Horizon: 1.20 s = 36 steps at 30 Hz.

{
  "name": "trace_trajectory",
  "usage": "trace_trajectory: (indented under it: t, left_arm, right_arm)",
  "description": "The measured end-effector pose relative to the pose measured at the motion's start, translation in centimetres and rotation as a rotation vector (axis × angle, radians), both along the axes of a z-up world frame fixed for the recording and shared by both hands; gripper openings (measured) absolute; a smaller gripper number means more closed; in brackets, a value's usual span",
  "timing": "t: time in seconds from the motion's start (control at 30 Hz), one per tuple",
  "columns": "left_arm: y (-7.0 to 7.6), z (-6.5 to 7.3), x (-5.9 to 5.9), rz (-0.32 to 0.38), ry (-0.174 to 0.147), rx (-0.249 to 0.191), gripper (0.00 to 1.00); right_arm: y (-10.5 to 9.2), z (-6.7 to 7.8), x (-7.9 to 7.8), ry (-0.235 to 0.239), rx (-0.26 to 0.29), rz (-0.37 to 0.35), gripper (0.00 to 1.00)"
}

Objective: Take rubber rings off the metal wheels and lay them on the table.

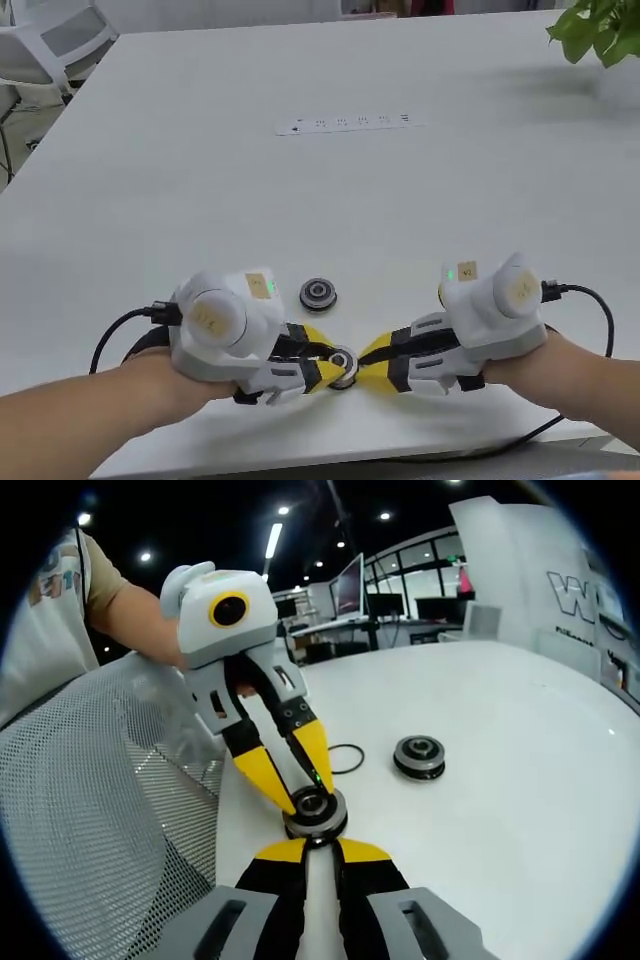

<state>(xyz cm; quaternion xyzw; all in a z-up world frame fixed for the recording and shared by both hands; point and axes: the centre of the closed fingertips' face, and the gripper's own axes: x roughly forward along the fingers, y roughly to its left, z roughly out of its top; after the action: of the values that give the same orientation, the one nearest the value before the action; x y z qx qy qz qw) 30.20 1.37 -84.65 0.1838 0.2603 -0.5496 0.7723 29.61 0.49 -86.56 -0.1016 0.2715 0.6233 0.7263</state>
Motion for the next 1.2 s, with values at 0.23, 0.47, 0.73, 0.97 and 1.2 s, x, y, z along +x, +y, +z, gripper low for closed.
trace_trajectory:
  t: [0.23,0.47,0.73,0.97,1.2]
  left_arm:
    - [0.0,0.0,0.0,0.015,-0.006,-0.01,0.13]
    - [-0.1,-0.1,0.1,0.02,-0.013,-0.013,0.13]
    - [-0.3,-0.1,0.0,0.015,-0.025,-0.008,0.13]
    - [-0.4,-0.2,0.0,0.014,-0.025,-0.007,0.13]
    - [-0.5,-0.2,-0.1,0.017,-0.028,0.0,0.12]
  right_arm:
    - [-0.1,-0.1,-0.1,0.026,-0.004,-0.019,0.02]
    - [-0.3,-0.1,0.2,0.154,0.049,-0.103,0.0]
    - [-0.8,0.2,0.3,0.249,0.111,-0.166,0.0]
    - [-0.9,1.0,0.8,0.302,0.175,-0.219,0.0]
    - [-0.8,1.3,0.9,0.341,0.207,-0.247,0.0]
